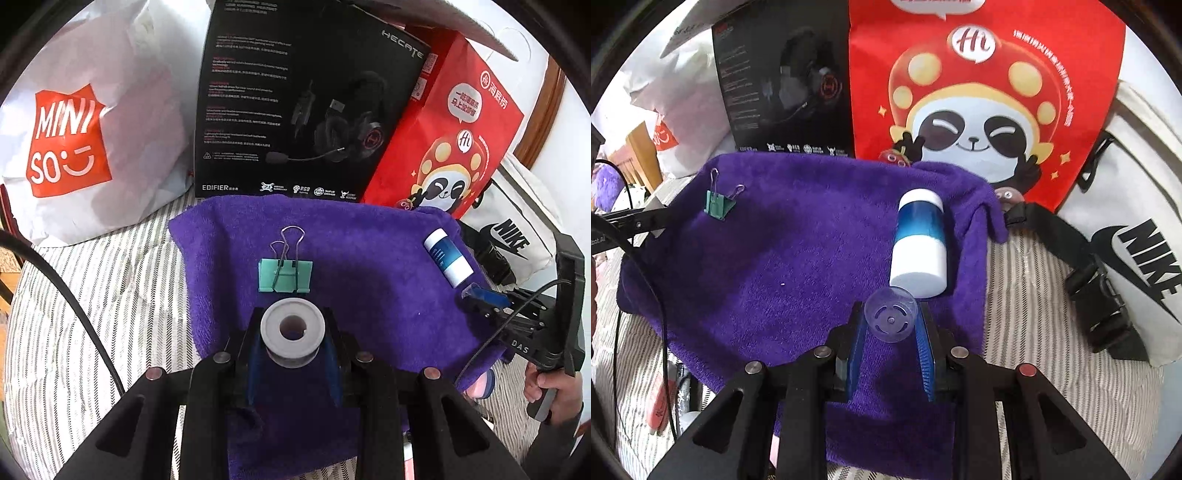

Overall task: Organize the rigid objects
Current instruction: 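Carry the tape roll with the left tool while the right tool sets the cup on the towel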

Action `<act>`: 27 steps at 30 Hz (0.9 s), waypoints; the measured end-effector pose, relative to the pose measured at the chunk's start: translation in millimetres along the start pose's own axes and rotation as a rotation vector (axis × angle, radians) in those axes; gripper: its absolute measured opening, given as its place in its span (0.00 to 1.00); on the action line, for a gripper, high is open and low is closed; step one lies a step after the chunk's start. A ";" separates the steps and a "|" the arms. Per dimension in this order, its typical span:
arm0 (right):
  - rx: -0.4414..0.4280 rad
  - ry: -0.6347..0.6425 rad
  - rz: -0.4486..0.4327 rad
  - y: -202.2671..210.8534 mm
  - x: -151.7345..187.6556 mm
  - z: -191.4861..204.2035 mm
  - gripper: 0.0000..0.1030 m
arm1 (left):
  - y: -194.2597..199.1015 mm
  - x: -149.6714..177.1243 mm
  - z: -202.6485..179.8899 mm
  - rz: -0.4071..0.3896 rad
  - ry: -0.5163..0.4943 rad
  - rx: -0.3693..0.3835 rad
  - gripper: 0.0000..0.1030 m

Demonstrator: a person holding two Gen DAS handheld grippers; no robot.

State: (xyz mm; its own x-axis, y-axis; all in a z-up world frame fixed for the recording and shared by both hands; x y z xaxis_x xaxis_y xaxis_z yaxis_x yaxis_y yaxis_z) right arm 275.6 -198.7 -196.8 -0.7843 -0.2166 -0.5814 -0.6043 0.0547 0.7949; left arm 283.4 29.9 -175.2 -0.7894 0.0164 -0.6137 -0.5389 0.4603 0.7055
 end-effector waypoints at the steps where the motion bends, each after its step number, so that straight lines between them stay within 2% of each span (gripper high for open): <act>1: 0.004 -0.001 0.002 -2.0 0.3 -0.5 0.26 | -0.5 0.3 -0.9 0.001 -0.003 0.001 0.27; 10: 0.030 -0.031 0.006 -12.2 1.7 -5.5 0.26 | -4.7 3.0 0.1 0.012 -0.003 -0.005 0.27; 22: 0.010 -0.025 0.003 -18.8 1.0 1.4 0.26 | -5.6 5.3 1.1 0.020 -0.010 -0.021 0.27; 27: -0.008 -0.019 0.018 -16.0 2.8 2.2 0.31 | -5.5 5.4 5.4 0.020 -0.008 -0.032 0.27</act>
State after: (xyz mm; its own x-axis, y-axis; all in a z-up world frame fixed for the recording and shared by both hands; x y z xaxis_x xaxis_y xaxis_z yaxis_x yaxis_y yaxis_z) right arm 282.7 -198.0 -211.5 -0.7978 -0.1973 -0.5698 -0.5887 0.0506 0.8067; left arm 283.6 32.3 -184.3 -0.7977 0.0322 -0.6022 -0.5326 0.4309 0.7285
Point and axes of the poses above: each gripper's, at about its wrist camera, not at the fingertips, and y roughly against the way its jaws point, z to its left, x to its underside, the point moved 9 cm from there along -y, roughly the way its jaws point, and after that the axes turned 9 degrees about x, right-handed, at the moved point
